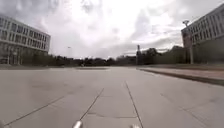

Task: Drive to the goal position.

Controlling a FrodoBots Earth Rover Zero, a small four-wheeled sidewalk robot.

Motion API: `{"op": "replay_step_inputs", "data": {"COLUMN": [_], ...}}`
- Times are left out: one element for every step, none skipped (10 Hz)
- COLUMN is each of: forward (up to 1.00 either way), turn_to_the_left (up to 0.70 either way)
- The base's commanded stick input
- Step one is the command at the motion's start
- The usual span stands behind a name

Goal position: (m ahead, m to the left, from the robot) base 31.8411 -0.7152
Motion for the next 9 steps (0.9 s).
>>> {"op": "replay_step_inputs", "data": {"forward": [1.00, 1.00, 1.00, 1.00, 1.00, 1.00, 1.00, 1.00, 1.00], "turn_to_the_left": [-0.13, 0.00, 0.00, 0.00, 0.00, 0.00, 0.00, 0.00, 0.00]}}
